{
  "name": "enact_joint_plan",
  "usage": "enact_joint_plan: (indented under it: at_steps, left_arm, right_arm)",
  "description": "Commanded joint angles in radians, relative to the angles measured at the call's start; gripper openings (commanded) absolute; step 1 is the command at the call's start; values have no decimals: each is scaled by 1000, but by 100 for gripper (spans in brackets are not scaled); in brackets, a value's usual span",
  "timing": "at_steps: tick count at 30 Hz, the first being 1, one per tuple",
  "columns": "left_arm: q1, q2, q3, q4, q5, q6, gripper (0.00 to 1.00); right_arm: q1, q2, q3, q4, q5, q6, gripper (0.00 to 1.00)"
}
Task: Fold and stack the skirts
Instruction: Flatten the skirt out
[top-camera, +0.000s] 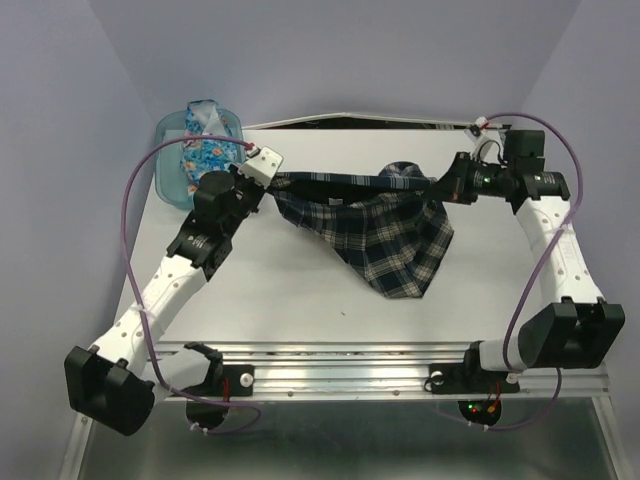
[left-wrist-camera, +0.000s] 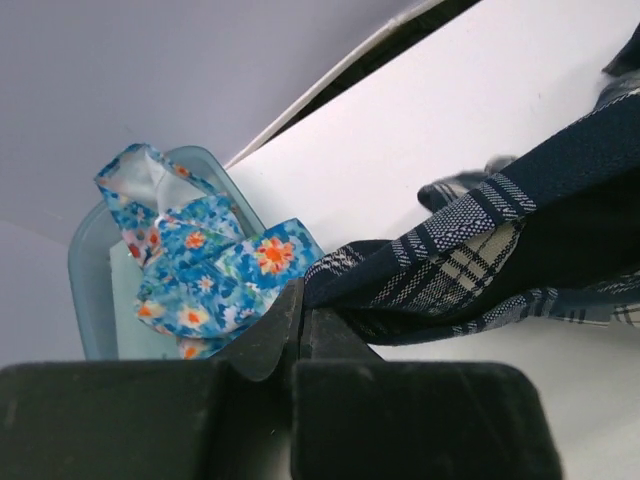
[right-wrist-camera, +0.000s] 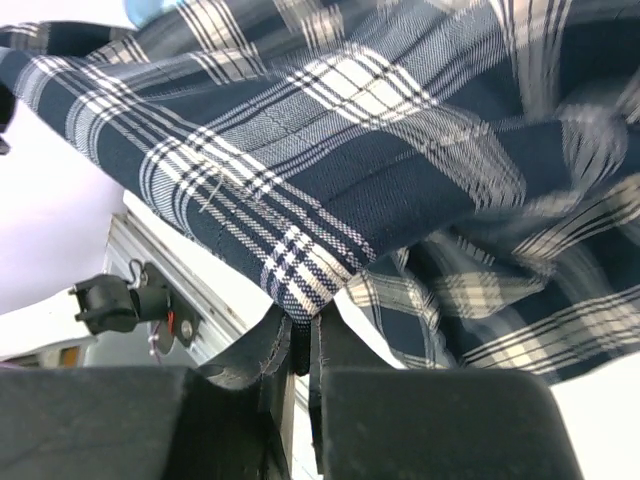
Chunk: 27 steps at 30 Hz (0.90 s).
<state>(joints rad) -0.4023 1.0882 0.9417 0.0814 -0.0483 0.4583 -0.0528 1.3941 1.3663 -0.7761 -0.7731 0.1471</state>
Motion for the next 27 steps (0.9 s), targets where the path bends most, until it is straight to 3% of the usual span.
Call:
enact_joint_plan:
  at_steps: [1, 4, 9, 14, 20, 22, 24, 27]
  left_arm:
    - [51, -34, 83, 11, -274, 68, 0]
    - [49, -53, 143, -78, -184, 28, 0]
    - [31, -18, 271, -78, -159, -42, 0]
    - [17, 195, 457, -59, -170, -92, 0]
    - [14, 601, 894, -23, -200, -113, 0]
    - [14, 774, 1127, -17, -254, -125, 0]
    - [16, 883, 1394, -20, -321, -151, 0]
    - [19, 1007, 1598, 24, -337, -171, 0]
  right_arm:
    - [-90, -61, 103, -43, 138, -26, 1]
    - [-90, -78, 168, -51, 210, -29, 1]
    - [-99, -69, 298, 24, 340, 0, 1]
    - [-99, 89, 470, 86, 460, 11, 1]
    - [-134, 351, 735, 153, 534, 29, 1]
    - [-145, 480, 902, 155, 529, 52, 1]
    - [-145, 531, 980, 182, 517, 57, 1]
    - [-145, 563, 1018, 254, 500, 62, 1]
